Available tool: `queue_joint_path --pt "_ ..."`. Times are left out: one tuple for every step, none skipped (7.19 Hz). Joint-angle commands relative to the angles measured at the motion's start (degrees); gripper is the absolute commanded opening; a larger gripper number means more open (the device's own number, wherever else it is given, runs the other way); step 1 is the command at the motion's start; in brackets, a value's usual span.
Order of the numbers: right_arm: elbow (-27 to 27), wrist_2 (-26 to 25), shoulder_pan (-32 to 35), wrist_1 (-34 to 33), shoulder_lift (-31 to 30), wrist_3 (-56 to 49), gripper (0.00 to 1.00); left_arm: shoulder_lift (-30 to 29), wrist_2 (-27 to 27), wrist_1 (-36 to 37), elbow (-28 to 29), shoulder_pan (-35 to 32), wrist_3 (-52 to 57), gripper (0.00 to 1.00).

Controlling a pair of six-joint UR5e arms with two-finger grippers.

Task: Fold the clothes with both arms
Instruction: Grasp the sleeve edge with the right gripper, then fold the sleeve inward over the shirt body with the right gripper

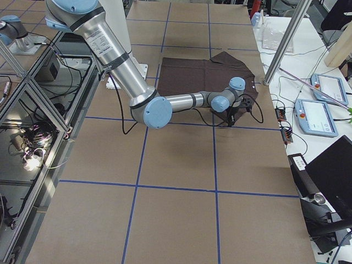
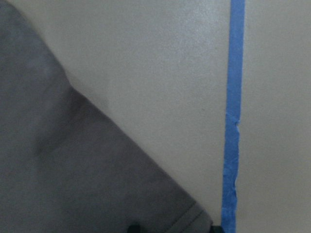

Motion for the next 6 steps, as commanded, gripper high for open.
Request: queue_joint_path --pt "0.2 0.7 0.0 0.0 0.9 -0.1 0.0 0.0 0.0 0.0 0.2 0.0 0.0 1.0" --pt "0.4 0.7 0.1 0.0 1.7 0.0 0.0 -0.1 0.0 -0.1 0.3 0.0 0.0 1.0" --pt "2.3 0.7 0.2 0.0 1.9 -0.1 0.0 -0.1 0.0 -0.1 0.3 0.0 0.0 1.0" --pt "3.2 0.9 0.3 -0.1 2.7 -0.1 0.0 -0.1 0.0 -0.1 0.3 0.0 0.0 1.0" --pt "3.9 1.4 0.5 0.1 4.0 0.1 0.0 -0.1 0.0 -0.1 0.3 0.0 0.0 1.0" --pt "4.0 1.4 0.5 0.0 5.0 0.4 0.0 -0.1 0.0 -0.1 0.3 0.0 0.0 1.0"
